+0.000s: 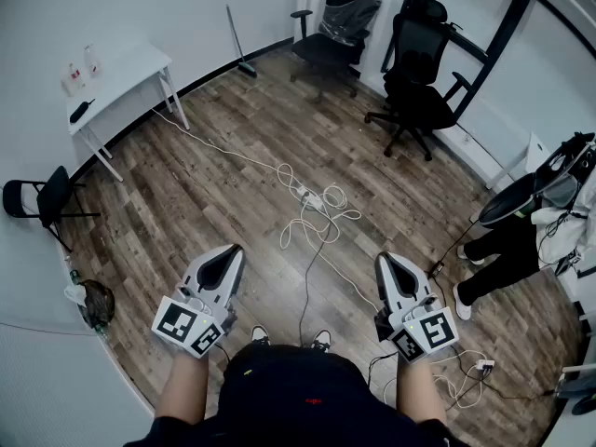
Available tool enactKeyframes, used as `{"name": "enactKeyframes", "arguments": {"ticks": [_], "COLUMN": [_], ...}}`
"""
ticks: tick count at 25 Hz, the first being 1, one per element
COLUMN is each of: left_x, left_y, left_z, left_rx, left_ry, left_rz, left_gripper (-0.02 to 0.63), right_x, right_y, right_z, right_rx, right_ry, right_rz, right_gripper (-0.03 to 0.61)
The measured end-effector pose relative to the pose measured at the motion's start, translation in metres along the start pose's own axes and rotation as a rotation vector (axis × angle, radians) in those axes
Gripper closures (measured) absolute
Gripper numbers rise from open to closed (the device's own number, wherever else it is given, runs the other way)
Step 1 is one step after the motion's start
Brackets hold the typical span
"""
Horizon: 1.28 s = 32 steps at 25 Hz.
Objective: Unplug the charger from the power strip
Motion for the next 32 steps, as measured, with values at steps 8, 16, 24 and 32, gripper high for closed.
{"name": "enactKeyframes", "arguments": {"ticks": [8, 16, 24, 32], "left_x": [0.002, -0.002, -0.026, -0.068], "left_y": [0.002, 0.008, 0.008, 0.014], "left_z": [0.005, 0.015, 0.054, 0.118], "left_rx": [-0.019, -0.033, -0.041, -0.073], "left_ry": [0.001, -0.004, -0.013, -0.002], "left_rz": [0.003, 0.003, 0.000, -0.002], "left_gripper": [0.580, 0.580, 0.580, 0.580], "right_x": [0.008, 0.016, 0.048, 0.098], "right_y": [0.000, 0.004, 0.012, 0.021], "right_z": [0.002, 0.004, 0.038, 0.094], "right_rx": [-0.008, 0.027, 0.008, -0.013], "right_ry": [-0.006, -0.012, -0.017, -0.012], "right_rz": [0.010, -0.001, 0.042, 0.057], "right_gripper": [0.559, 0.560, 0.560, 0.560]}}
Point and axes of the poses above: the fingertips, and each gripper's own axes: x forward along the fingers, z to its left, y out of its underside, the point moved 1 cm from there along -x, backward along the fingers, and after that the axes turned 2 degrees about z, right-handed, at the moved point
